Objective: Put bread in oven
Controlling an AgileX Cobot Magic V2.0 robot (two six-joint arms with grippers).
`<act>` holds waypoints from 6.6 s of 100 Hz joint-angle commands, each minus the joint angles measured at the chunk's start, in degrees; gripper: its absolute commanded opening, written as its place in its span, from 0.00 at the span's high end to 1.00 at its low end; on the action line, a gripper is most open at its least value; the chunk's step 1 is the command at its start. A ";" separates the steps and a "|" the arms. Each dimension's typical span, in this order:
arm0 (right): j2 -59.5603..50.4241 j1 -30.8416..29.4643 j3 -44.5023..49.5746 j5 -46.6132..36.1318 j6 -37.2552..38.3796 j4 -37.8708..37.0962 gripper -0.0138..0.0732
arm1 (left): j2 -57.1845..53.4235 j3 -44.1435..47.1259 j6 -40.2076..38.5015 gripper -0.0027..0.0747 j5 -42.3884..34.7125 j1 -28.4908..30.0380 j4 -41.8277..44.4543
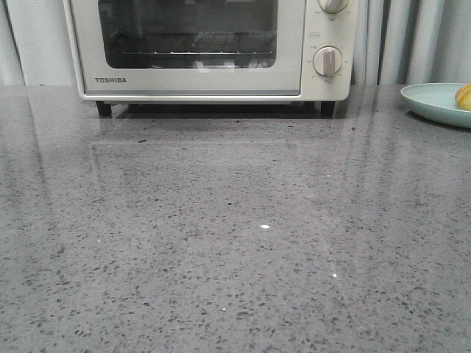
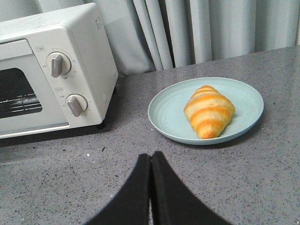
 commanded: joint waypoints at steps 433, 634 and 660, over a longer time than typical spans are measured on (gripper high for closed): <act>77.26 35.63 -73.93 16.24 -0.92 -19.54 0.92 | -52.56 30.34 -0.02 0.99 22.76 -8.25 0.30; -2.06 31.76 -10.68 6.57 -4.87 -23.59 0.92 | -81.87 51.95 -27.11 0.99 16.33 9.88 33.27; -2.06 31.76 -10.68 6.67 -4.87 -23.47 0.92 | -81.87 51.95 -27.11 0.99 16.33 9.88 33.27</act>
